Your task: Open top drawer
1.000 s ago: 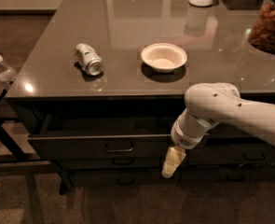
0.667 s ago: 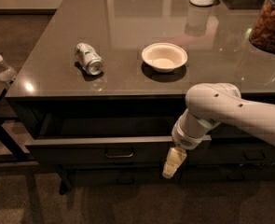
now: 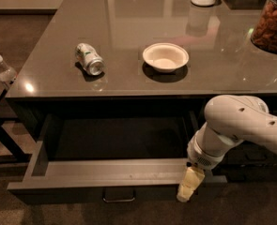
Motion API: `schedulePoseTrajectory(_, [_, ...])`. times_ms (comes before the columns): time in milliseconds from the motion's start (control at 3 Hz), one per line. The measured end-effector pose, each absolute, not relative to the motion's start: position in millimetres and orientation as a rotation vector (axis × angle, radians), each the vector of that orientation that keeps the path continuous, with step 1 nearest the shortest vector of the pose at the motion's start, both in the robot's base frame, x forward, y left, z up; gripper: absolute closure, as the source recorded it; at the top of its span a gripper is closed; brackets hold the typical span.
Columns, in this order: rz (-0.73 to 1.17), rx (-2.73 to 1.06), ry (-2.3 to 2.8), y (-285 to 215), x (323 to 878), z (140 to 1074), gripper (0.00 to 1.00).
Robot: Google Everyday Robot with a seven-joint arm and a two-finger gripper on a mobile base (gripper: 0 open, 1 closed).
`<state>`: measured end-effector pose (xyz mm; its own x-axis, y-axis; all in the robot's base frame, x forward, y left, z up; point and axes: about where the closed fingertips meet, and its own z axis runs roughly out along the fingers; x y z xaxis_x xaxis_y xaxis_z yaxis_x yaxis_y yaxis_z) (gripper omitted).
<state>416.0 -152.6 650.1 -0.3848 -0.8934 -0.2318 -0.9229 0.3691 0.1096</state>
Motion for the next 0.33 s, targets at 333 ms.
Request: schedulePoseTrajectory(333, [0.336,-1.660,2.489,-153.7,413.4,650.3,0.00])
